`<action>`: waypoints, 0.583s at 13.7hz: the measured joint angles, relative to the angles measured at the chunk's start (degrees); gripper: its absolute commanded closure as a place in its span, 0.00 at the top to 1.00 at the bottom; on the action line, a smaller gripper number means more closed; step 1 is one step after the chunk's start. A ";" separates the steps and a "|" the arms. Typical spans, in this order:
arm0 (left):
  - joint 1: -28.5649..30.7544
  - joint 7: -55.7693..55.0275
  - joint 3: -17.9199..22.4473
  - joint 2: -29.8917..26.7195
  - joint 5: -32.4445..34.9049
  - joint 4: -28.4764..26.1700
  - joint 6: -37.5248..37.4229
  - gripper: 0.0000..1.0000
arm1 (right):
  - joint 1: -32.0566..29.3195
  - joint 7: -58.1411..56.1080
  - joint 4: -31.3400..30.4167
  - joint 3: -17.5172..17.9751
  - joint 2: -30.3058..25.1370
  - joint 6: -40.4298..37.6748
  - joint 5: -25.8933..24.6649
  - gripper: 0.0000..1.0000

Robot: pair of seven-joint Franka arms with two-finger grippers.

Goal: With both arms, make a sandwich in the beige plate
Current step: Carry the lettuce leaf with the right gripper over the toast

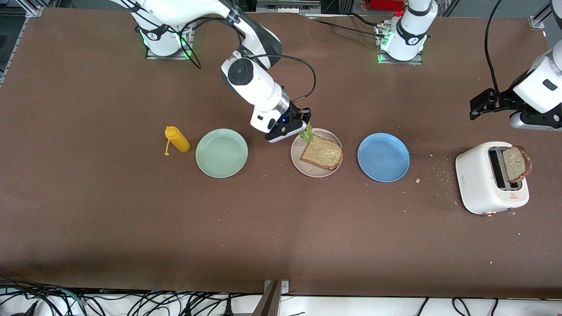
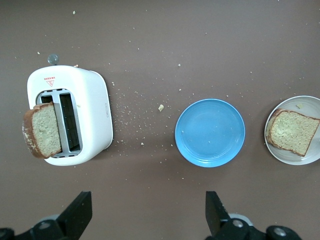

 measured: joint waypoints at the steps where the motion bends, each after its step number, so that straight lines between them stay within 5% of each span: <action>1: 0.00 0.00 0.00 0.00 0.00 0.00 0.00 1.00 | 0.54 0.00 0.39 -0.02 1.66 2.01 0.00 0.00; 8: 0.01 0.00 0.00 0.00 0.00 0.00 0.00 1.00 | 1.89 -0.19 4.16 -0.04 4.81 3.47 -0.18 0.01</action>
